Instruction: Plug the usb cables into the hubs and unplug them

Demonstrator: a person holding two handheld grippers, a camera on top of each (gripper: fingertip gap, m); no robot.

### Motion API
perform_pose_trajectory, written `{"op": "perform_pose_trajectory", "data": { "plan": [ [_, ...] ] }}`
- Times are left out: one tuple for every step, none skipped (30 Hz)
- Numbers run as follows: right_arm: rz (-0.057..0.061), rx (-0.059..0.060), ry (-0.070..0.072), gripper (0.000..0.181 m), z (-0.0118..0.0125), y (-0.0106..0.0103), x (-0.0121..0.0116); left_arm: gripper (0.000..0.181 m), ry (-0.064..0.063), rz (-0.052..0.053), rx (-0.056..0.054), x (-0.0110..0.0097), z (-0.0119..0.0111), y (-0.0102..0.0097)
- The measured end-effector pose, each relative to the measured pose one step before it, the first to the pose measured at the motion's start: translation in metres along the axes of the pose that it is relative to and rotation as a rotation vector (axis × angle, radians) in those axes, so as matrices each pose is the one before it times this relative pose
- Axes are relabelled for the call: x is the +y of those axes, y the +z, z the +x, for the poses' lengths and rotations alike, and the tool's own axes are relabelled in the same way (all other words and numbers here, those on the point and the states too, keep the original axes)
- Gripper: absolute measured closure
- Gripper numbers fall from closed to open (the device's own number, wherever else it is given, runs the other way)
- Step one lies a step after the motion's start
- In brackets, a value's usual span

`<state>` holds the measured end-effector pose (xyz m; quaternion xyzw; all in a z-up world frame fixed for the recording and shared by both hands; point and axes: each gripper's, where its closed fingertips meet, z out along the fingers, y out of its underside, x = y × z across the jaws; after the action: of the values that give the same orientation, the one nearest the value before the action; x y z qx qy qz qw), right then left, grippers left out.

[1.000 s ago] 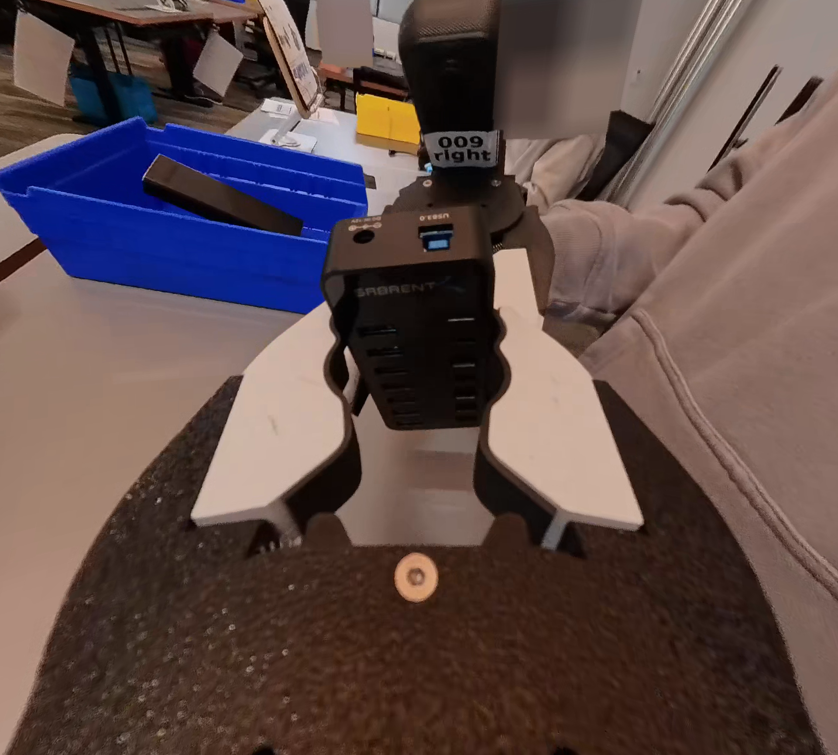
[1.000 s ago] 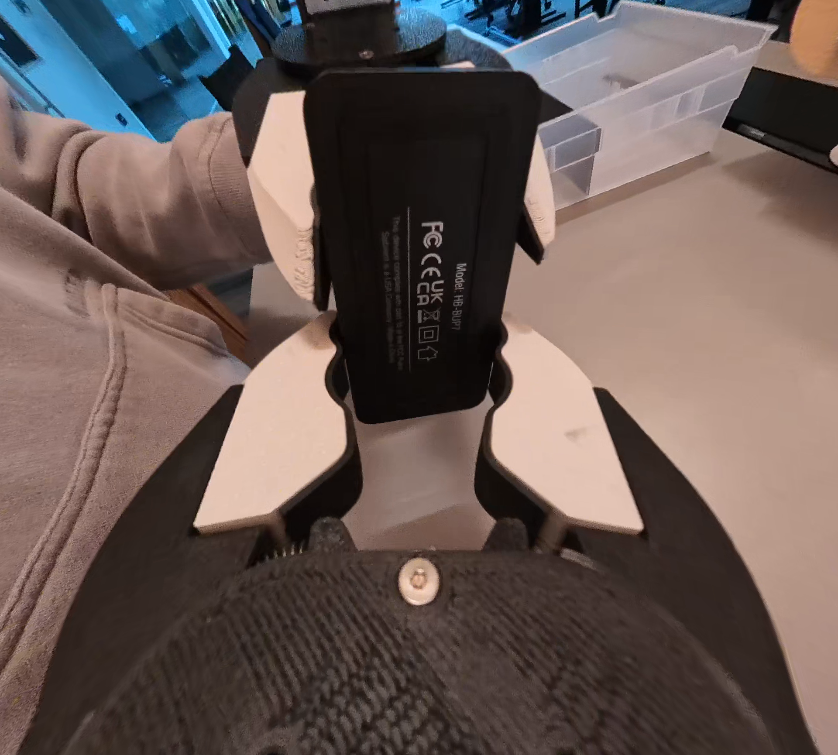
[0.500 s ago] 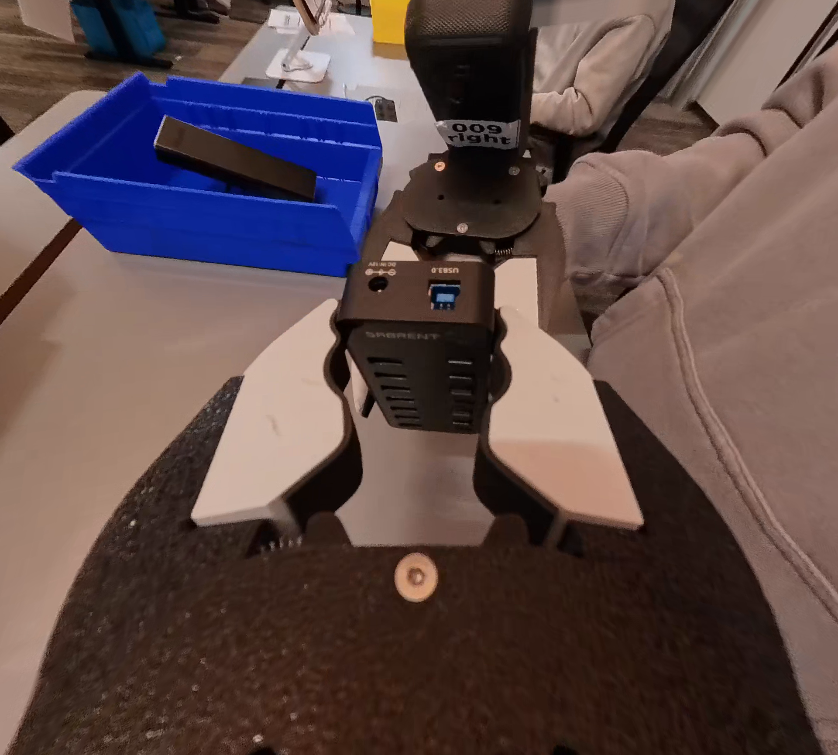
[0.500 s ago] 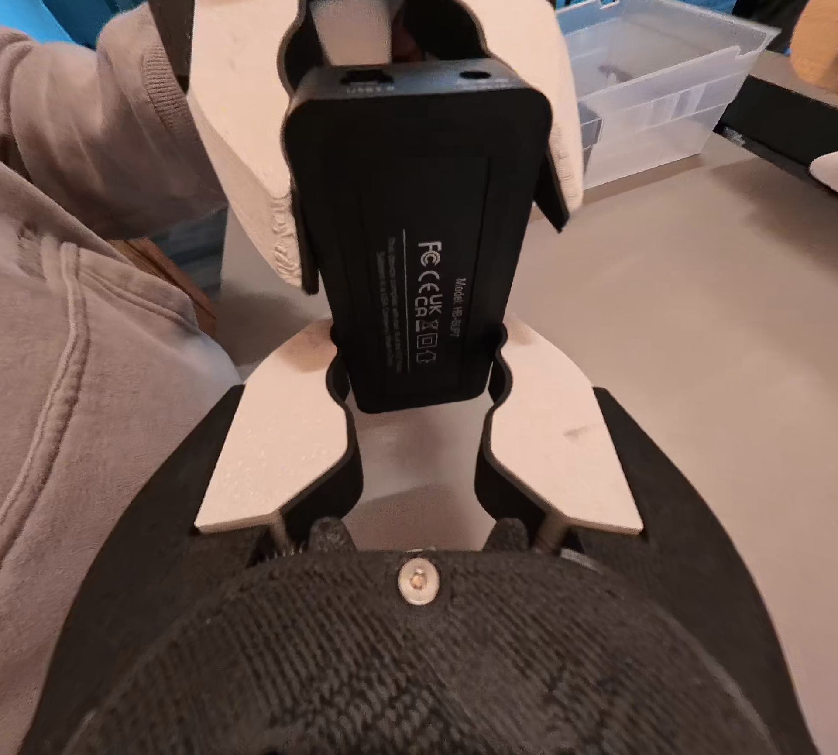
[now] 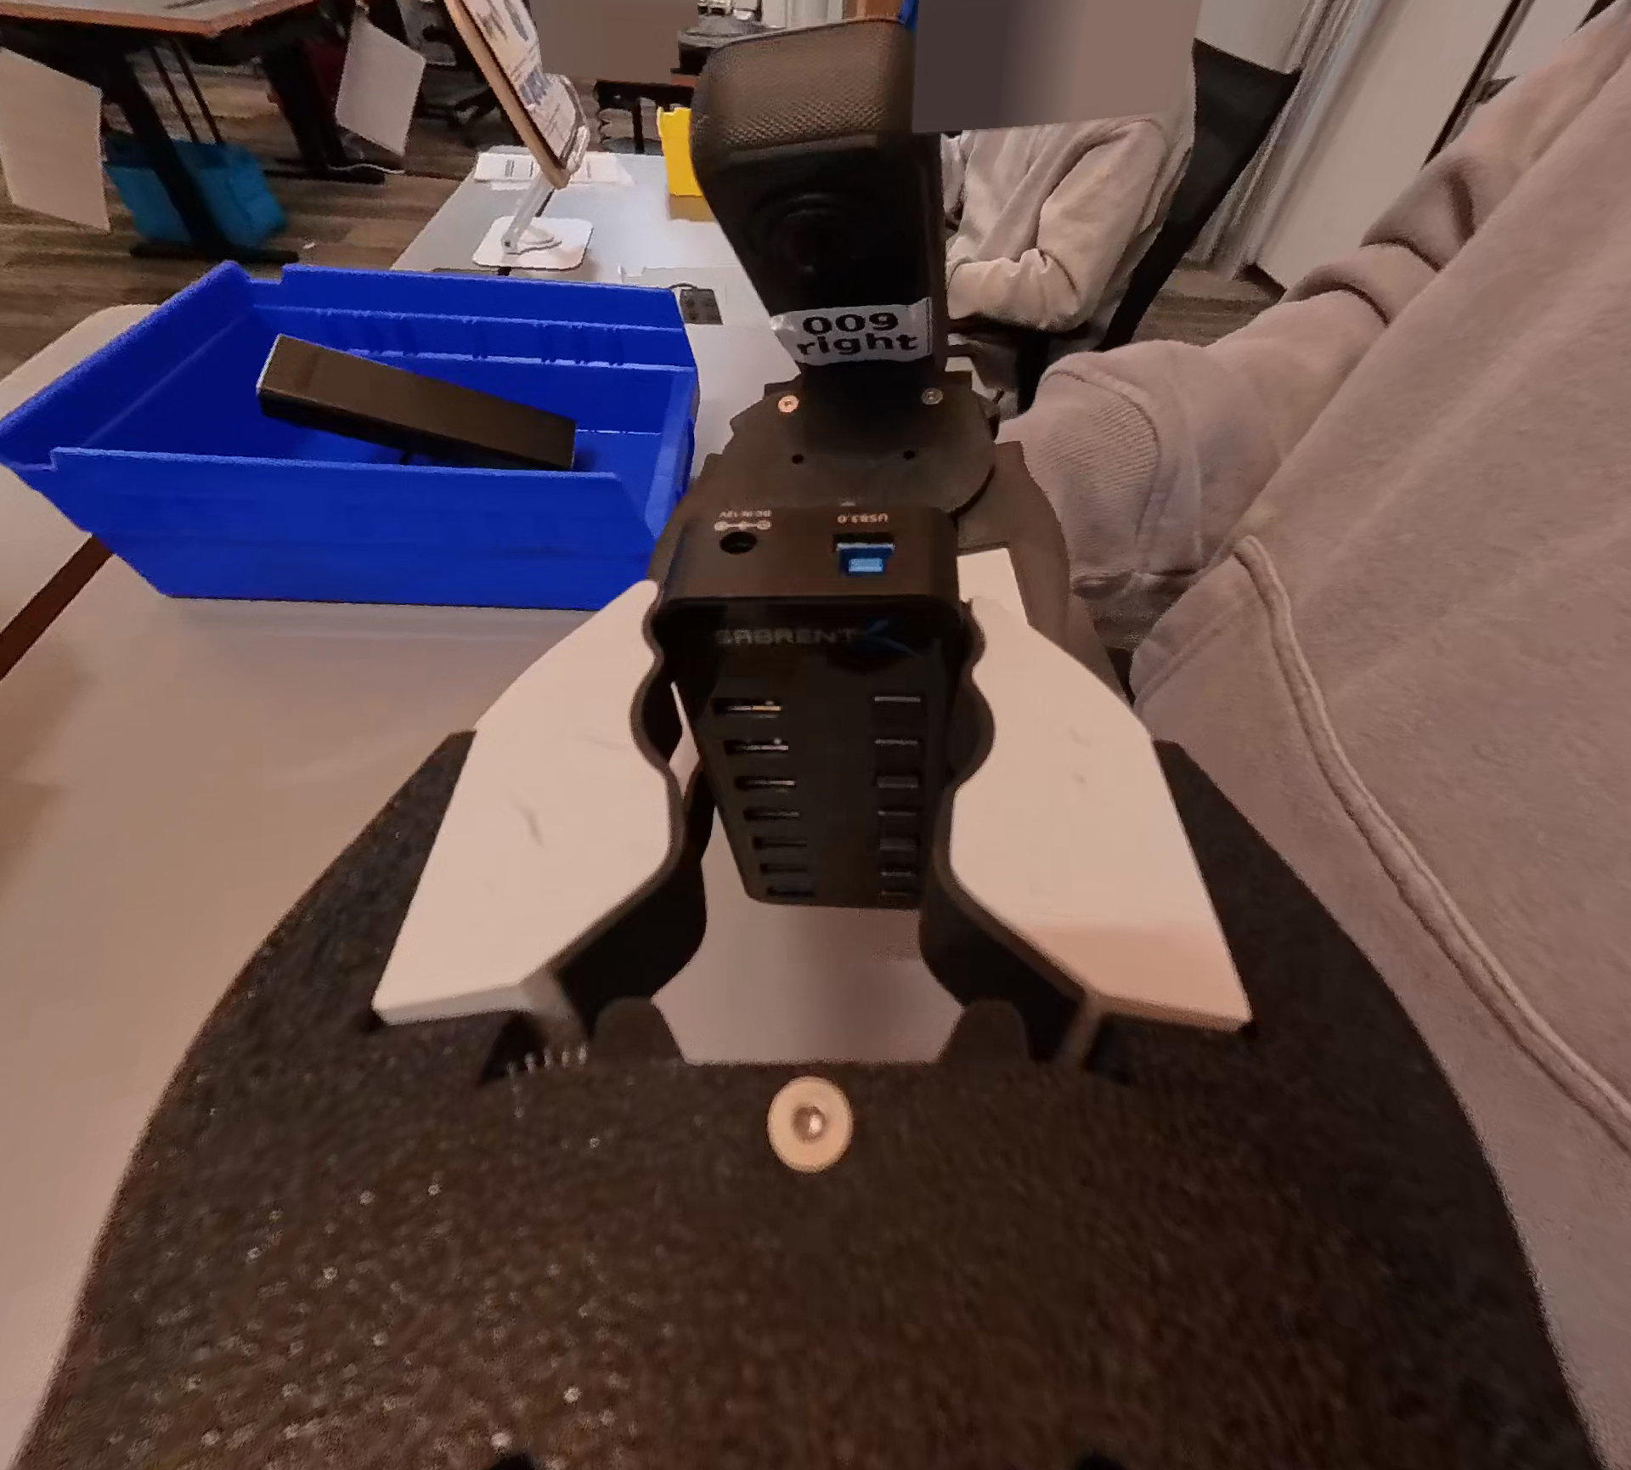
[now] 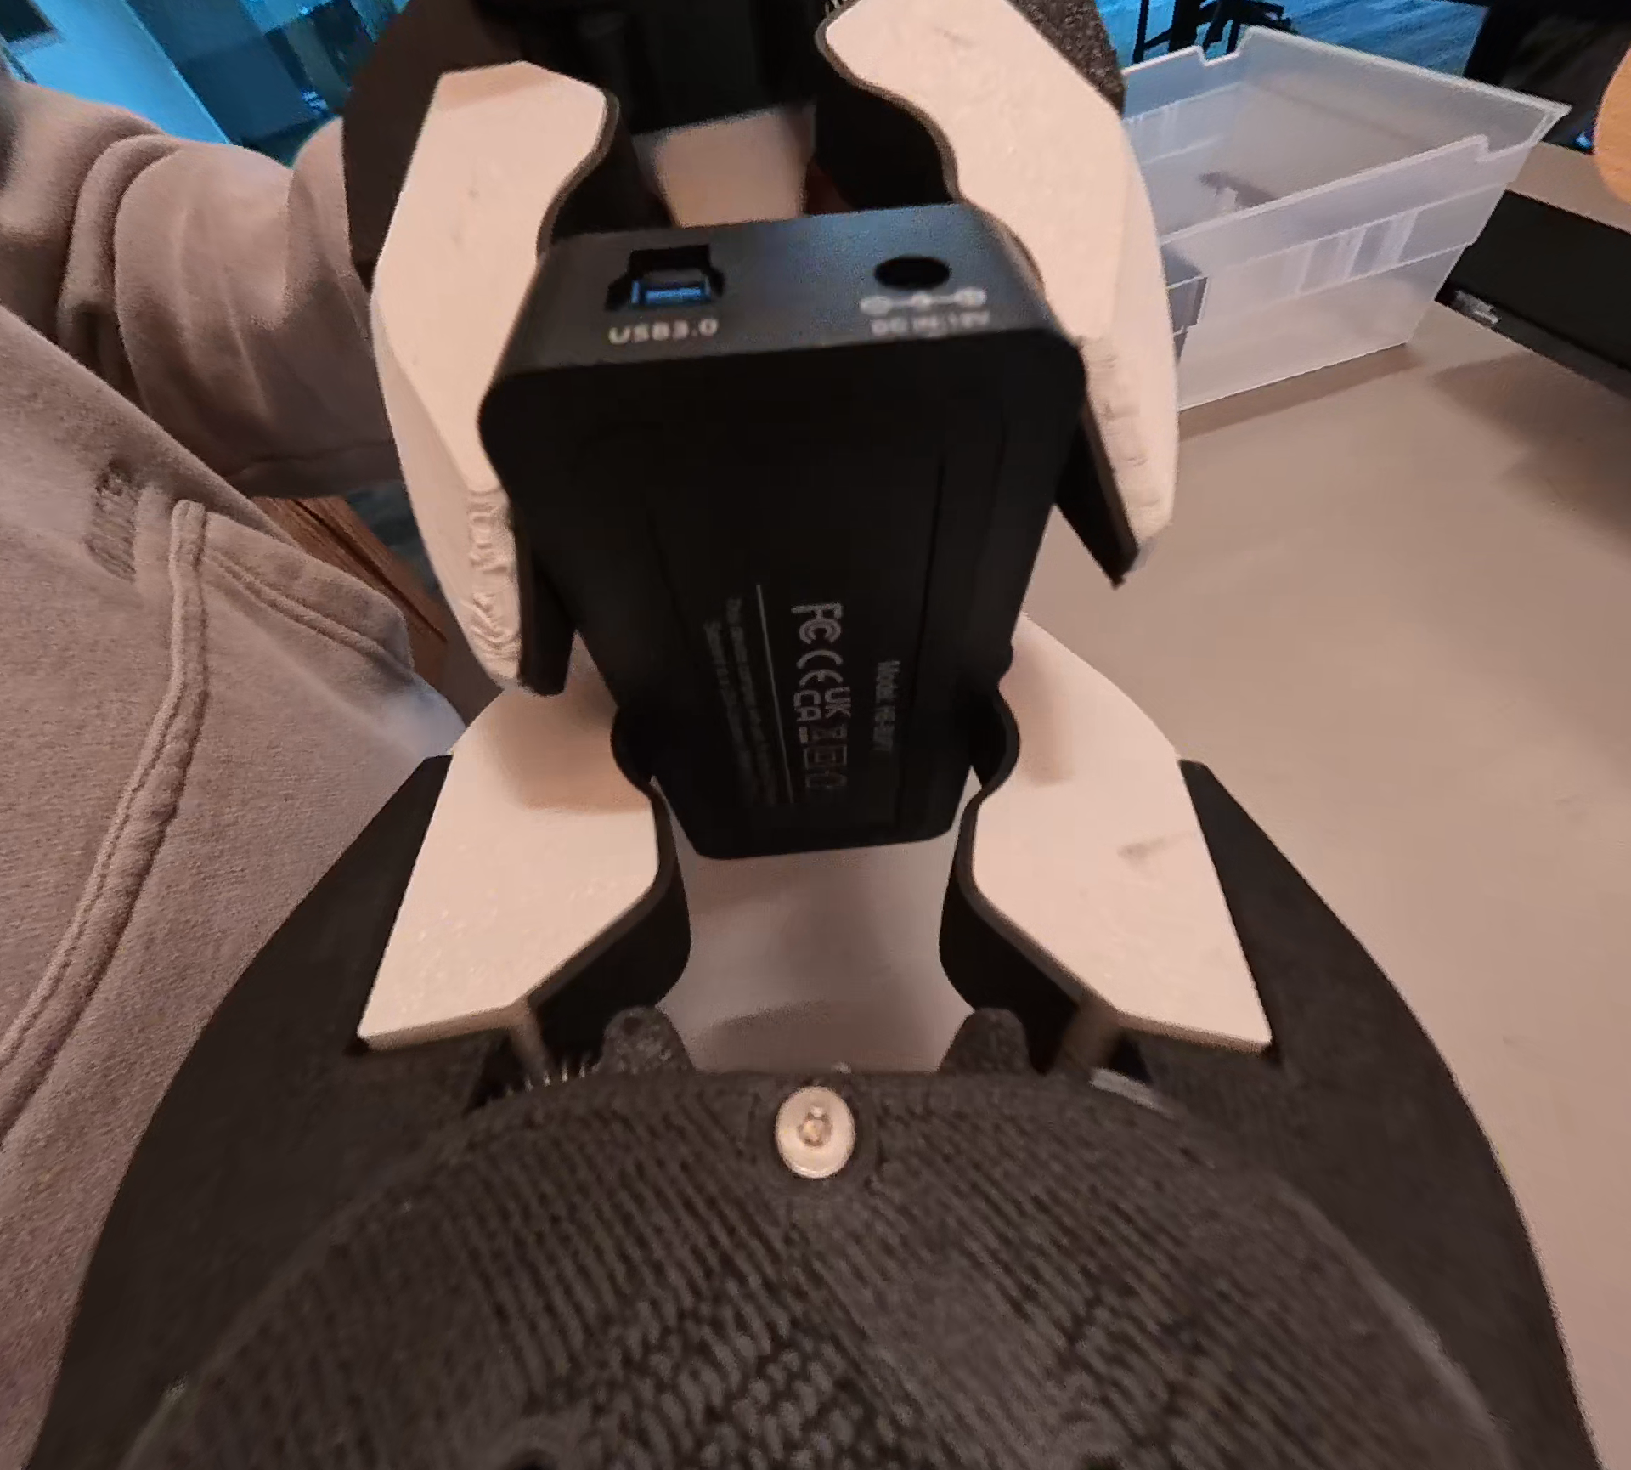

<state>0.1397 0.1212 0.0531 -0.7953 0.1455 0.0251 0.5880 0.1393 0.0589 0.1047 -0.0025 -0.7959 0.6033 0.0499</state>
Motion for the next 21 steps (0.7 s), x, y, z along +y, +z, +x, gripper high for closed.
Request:
{"op": "perform_pose_trajectory", "data": {
  "plan": [
    [-0.01,-0.0012,-0.0023,0.11,-0.00002,0.00097,0.00128,0.123,0.0053,0.0021,0.0111,0.00082,0.00037,0.00051],
    [-0.0062,0.0013,-0.0087,0.11,0.00032,0.00098,0.00128,0.123,-0.0017,0.0048,0.0141,0.00078,0.00055,0.0005],
    [-0.0051,-0.0025,-0.008,0.11,-0.00023,0.00084,0.00142,0.123,-0.012,-0.0016,0.0122,0.00114,0.00019,0.00066],
    [0.004,0.0022,0.0045,0.11,0.00072,0.00058,0.00094,0.123,-0.0122,-0.0152,0.0068,0.00167,-0.00009,0.00008],
    [0.0235,0.0069,0.0027,0.11,0.00114,-0.00049,-0.00091,0.123,-0.0174,-0.0212,0.0005,0.0012,-0.00006,-0.00005],
    [0.0198,0.0024,0.0064,0.11,0.00076,-0.00128,-0.00105,0.123,-0.0194,-0.0215,-0.0121,0.00065,-0.00086,-0.0001],
    [-0.0061,0.0076,0.0022,0.11,0.00128,-0.0014,0.00078,0.123,-0.0097,-0.0193,-0.017,0.00032,-0.00078,-0.00031],
    [-0.0135,0.0359,-0.0164,0.11,0.00458,-0.00203,0.00077,0.111,0.0066,-0.0169,-0.0226,0.0,-0.00075,-0.00094],
    [-0.013,0.0274,-0.0243,0.11,0.00347,-0.00249,0.00075,0.106,0.0206,-0.0266,-0.0315,0.00087,-0.00155,-0.0011],
    [-0.0158,0.0002,-0.0056,0.11,0.00054,-0.00174,0.00106,0.108,0.0341,-0.0374,-0.0299,0.00229,-0.00125,-0.00072],
    [-0.0092,0.0206,0.002,0.11,0.00326,-0.00092,0.00053,0.108,0.0347,-0.0387,-0.0289,0.00201,-0.001,-0.00037],
    [-0.0067,0.0238,-0.0094,0.11,0.00344,-0.00066,0.00074,0.106,0.0257,-0.0316,-0.032,0.00054,-0.00166,-0.00016],
    [-0.0196,0.008,-0.0066,0.11,0.0017,0.00003,0.00269,0.104,0.0188,-0.0251,-0.0351,-0.00038,-0.00259,-0.00021],
    [-0.0167,0.0201,-0.0114,0.11,0.00273,0.00037,0.00232,0.105,0.0154,-0.0157,-0.0233,-0.00128,-0.00166,-0.00022],
    [-0.0109,0.0244,-0.0146,0.11,0.00259,0.00038,0.00134,0.109,0.0123,-0.0022,-0.0067,-0.00272,0.00029,-0.00059],
    [-0.0145,0.0015,-0.0078,0.11,-0.00034,0.00079,0.00179,0.111,0.0034,0.0035,-0.017,-0.00331,-0.00142,-0.00088],
    [-0.0115,-0.0003,-0.006,0.11,-0.00063,0.00088,0.00153,0.121,-0.0019,-0.0081,-0.0185,-0.00127,-0.00232,-0.00083],
    [-0.0037,0.0117,-0.0094,0.11,0.00088,0.0004,0.00078,0.122,0.0065,-0.0289,0.0139,0.00255,0.00127,-0.00037],
    [-0.0207,0.0009,-0.0116,0.11,-0.00092,0.00094,0.00345,0.123,0.0093,-0.0295,0.0182,0.00336,0.00116,-0.00027],
    [-0.0129,0.0043,-0.004,0.11,-0.00029,0.00105,0.00226,0.123,0.0033,-0.004,0.0123,0.00086,0.00022,0.00014],
    [0.0161,-0.0003,0.008,0.11,-0.00023,-0.00002,-0.00139,0.123,-0.0018,0.0235,0.0117,-0.00183,0.00008,0.0]
  ]
}}
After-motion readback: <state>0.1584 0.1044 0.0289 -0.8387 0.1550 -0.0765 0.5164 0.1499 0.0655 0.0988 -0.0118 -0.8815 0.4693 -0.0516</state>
